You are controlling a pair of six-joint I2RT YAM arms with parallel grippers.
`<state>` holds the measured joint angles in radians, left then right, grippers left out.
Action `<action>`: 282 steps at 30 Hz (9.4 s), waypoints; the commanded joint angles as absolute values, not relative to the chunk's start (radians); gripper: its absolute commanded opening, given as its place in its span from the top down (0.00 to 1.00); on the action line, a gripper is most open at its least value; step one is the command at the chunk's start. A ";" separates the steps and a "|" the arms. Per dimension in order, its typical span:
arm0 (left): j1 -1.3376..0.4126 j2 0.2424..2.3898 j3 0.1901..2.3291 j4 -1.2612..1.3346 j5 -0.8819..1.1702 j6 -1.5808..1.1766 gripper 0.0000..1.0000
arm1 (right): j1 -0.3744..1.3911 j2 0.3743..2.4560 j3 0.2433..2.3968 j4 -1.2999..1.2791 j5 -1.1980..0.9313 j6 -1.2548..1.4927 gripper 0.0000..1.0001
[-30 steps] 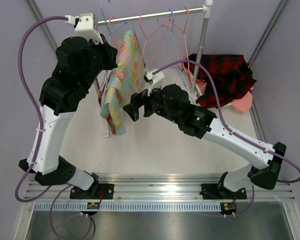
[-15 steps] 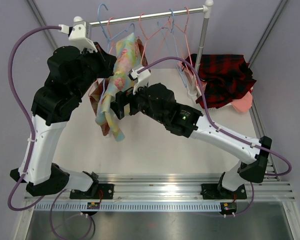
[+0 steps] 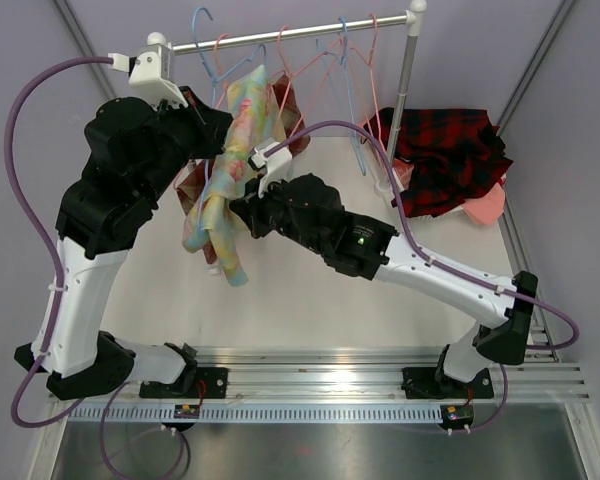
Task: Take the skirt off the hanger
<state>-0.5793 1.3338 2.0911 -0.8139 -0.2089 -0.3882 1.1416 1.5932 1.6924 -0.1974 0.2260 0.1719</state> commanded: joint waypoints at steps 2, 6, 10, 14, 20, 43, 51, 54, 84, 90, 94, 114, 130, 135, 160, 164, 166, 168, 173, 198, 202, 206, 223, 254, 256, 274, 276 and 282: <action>-0.583 1.290 2.091 -0.704 -0.218 -0.388 1.00 | 1.187 1.491 1.652 -0.167 0.277 0.141 1.00; -0.583 1.289 2.079 -0.696 -0.270 -0.361 1.00 | 1.268 1.398 1.605 -0.205 0.360 0.114 1.00; -0.583 1.304 2.048 -0.658 -0.360 -0.298 1.00 | 1.412 1.268 1.562 -0.287 0.512 0.094 1.00; -0.583 1.334 2.040 -0.634 -0.446 -0.244 1.00 | 1.633 1.142 1.502 -0.376 0.768 0.095 1.00; -0.581 1.391 2.054 -0.627 -0.482 -0.198 1.00 | 1.897 0.999 1.457 -0.410 1.198 0.048 1.00; -0.577 1.646 2.276 -0.673 -0.270 -0.227 1.00 | 1.655 0.813 1.615 -0.103 1.210 -0.931 1.00; -0.505 1.766 2.309 -0.663 -0.215 -0.271 1.00 | 1.800 0.850 1.807 0.029 1.270 -1.225 1.00; -0.473 1.782 2.278 -0.635 -0.193 -0.294 1.00 | 1.968 0.880 1.874 0.303 1.375 -1.554 1.00; -0.408 1.884 2.318 -0.560 -0.115 -0.310 1.00 | 2.752 0.755 2.349 1.024 0.100 -2.643 1.00; -0.400 1.884 2.256 -0.517 -0.118 -0.310 0.98 | 2.896 0.602 2.393 1.004 0.103 -2.663 0.92; -0.397 1.913 2.299 -0.551 -0.100 -0.298 0.08 | 2.930 0.490 2.271 1.193 0.046 -2.663 0.00; -0.390 1.655 2.139 -0.646 0.035 -0.295 0.01 | 2.905 0.768 1.787 1.280 0.442 -2.642 0.01; -0.393 1.404 1.899 -0.592 0.356 -0.255 0.01 | 2.954 1.367 2.547 0.119 0.843 -1.924 0.00; -0.394 1.381 1.853 -0.586 0.350 -0.241 0.01 | 2.947 1.473 2.498 0.370 0.960 -2.092 0.00; -0.489 1.414 2.064 -0.739 0.108 -0.215 0.01 | 0.833 1.173 1.572 -0.774 0.874 0.270 0.01; -0.514 1.434 2.176 -0.821 0.037 -0.201 0.01 | 0.808 1.252 1.471 -0.783 0.844 0.244 0.00; -0.531 1.433 2.197 -0.857 0.003 -0.180 0.01 | 0.808 1.226 1.371 -0.703 0.795 0.285 0.01; -0.538 1.424 2.201 -0.887 -0.092 -0.146 0.01 | 0.808 1.165 1.297 -0.635 0.737 0.304 0.00; -0.537 1.440 2.201 -0.956 -0.317 -0.088 0.01 | 0.808 1.112 1.166 -0.564 0.626 0.350 0.00; -0.347 1.604 2.045 -0.818 -0.272 -0.083 0.19 | 0.808 1.157 1.058 -0.595 0.551 0.330 0.01; -0.330 1.626 2.037 -0.795 -0.229 -0.110 0.50 | 0.808 1.146 1.051 -0.601 0.554 0.331 0.00; -0.325 1.608 2.045 -0.764 -0.212 -0.138 0.96 | 0.808 1.123 1.034 -0.607 0.561 0.333 0.01; -0.328 1.617 2.412 -0.925 -0.092 -0.195 1.00 | 0.889 1.218 1.340 -0.453 0.277 0.267 0.01; -0.336 1.424 2.198 -0.890 -0.132 -0.172 1.00 | 1.250 1.818 2.026 -0.402 0.463 0.167 0.01; -0.336 1.414 2.192 -0.891 -0.132 -0.170 1.00 | 1.252 1.825 2.032 -0.397 0.494 0.157 0.00; -0.336 1.373 2.152 -0.873 -0.091 -0.190 1.00 | 1.252 1.868 2.023 -0.315 0.500 0.150 0.65; -0.336 1.371 2.145 -0.867 -0.087 -0.193 1.00 | 1.252 1.856 1.999 -0.281 0.489 0.150 0.74; -0.334 1.361 2.129 -0.859 -0.086 -0.193 1.00 | 1.255 1.813 1.922 -0.200 0.439 0.132 1.00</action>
<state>-0.3340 1.4109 2.1174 -0.9932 -0.1081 -0.1917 1.2541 1.8725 1.9572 -0.2943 0.4618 0.1421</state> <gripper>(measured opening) 0.027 0.031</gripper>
